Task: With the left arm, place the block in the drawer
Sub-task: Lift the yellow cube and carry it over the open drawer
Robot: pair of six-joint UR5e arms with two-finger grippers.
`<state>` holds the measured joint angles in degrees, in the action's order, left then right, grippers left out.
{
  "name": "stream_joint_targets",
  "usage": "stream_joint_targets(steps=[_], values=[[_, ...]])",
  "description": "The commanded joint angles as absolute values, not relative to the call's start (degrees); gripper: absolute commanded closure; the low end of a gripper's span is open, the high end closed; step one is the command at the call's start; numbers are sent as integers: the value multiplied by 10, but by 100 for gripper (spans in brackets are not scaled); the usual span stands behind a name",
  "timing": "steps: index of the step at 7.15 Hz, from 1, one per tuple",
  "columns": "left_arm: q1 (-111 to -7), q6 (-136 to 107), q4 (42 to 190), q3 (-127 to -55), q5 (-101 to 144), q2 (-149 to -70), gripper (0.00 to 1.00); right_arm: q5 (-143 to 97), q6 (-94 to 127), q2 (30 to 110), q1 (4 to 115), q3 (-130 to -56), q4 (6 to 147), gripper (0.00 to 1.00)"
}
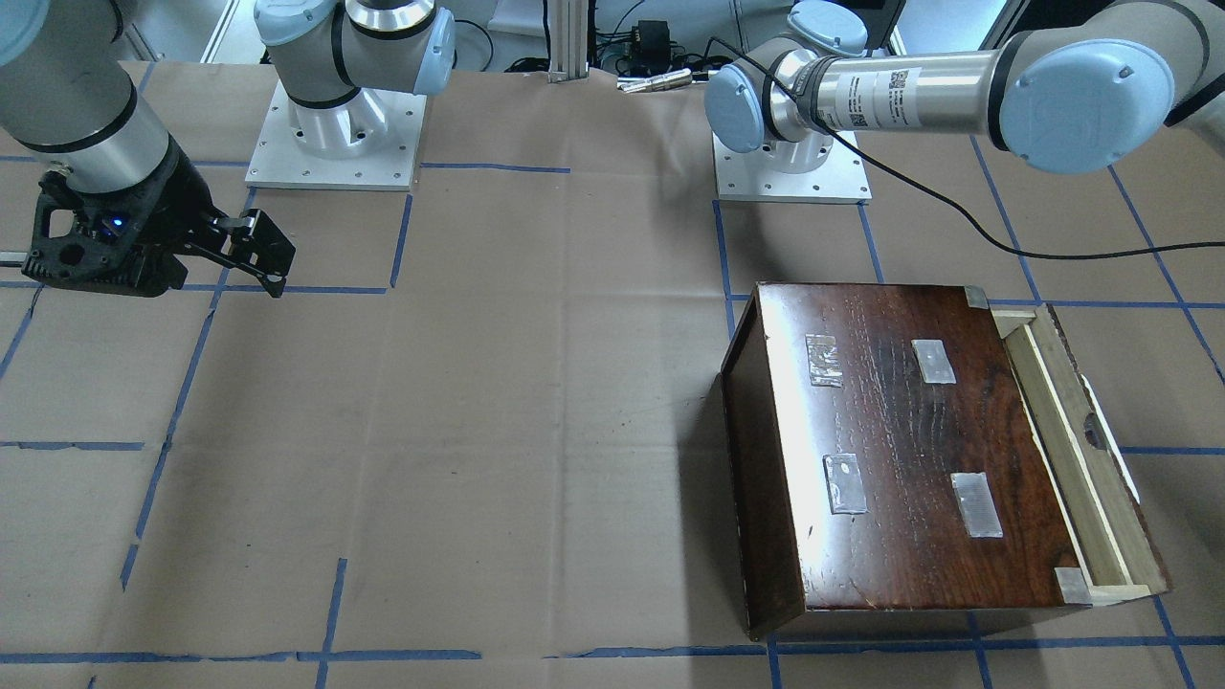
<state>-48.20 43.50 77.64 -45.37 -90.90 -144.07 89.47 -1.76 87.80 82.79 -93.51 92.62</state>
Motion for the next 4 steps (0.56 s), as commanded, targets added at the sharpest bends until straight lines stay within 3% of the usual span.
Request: stream_joint_targets(steps=[1,2,4], values=[[-469,437,865,-461,-910,-1371,75,895,-18,878,828,-935,926,0],[-467,437,892,-471,-909,-1344,75,895,-18,878,828,-934,926,0],[-468,432,882,-558,-906,-1280,75,895,-18,878,828,-935,926,0]])
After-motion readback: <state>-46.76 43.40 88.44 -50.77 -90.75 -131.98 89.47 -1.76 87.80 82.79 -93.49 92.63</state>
